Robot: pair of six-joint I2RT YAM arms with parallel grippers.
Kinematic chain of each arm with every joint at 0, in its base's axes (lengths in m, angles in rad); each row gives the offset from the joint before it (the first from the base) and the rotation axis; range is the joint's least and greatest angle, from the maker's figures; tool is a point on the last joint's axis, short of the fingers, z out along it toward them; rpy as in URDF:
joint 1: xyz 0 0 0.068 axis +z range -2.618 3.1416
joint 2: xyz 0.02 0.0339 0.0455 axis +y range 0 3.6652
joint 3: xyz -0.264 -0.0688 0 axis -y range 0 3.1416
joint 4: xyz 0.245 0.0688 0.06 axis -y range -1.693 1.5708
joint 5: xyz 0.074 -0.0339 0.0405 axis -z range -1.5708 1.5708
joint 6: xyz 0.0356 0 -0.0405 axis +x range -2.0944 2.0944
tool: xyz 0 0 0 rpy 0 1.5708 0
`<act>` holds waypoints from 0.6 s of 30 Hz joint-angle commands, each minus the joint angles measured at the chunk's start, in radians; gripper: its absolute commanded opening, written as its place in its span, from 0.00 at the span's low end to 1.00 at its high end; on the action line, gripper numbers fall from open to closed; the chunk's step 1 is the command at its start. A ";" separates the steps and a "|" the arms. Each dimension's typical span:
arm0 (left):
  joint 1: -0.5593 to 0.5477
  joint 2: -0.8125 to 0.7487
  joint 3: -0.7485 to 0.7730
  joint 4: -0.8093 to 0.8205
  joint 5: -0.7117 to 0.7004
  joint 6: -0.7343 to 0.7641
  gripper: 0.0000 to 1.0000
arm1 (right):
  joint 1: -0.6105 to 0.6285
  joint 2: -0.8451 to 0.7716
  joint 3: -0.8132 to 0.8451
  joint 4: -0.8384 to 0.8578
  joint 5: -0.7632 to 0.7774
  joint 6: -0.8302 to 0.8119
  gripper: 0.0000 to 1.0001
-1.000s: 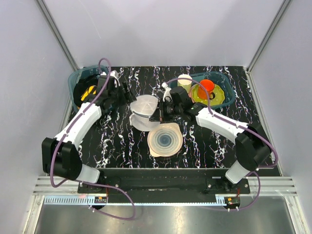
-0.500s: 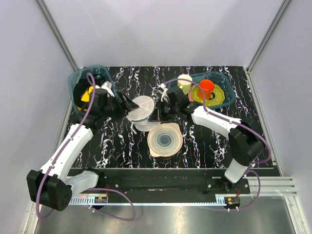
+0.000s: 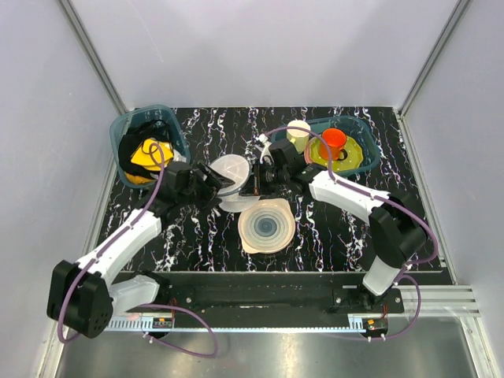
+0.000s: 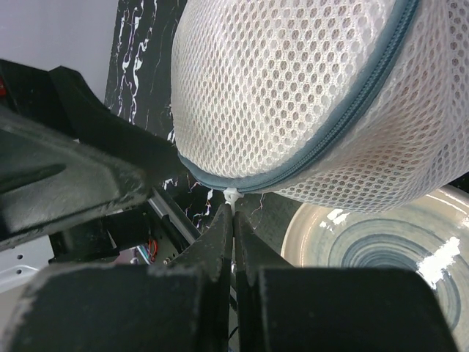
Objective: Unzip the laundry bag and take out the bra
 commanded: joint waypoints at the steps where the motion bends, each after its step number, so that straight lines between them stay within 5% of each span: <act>1: -0.003 0.082 0.009 0.152 -0.056 -0.063 0.76 | 0.003 -0.019 0.021 0.024 0.005 -0.001 0.00; 4: -0.003 0.128 0.023 0.180 -0.052 -0.068 0.63 | 0.003 -0.037 0.006 0.018 0.017 -0.004 0.00; 9: 0.005 0.123 0.100 0.068 -0.089 -0.008 0.01 | -0.005 -0.072 -0.010 -0.022 0.081 -0.042 0.00; 18: 0.137 0.151 0.218 -0.060 -0.012 0.315 0.00 | -0.193 -0.146 -0.133 -0.005 0.000 -0.078 0.00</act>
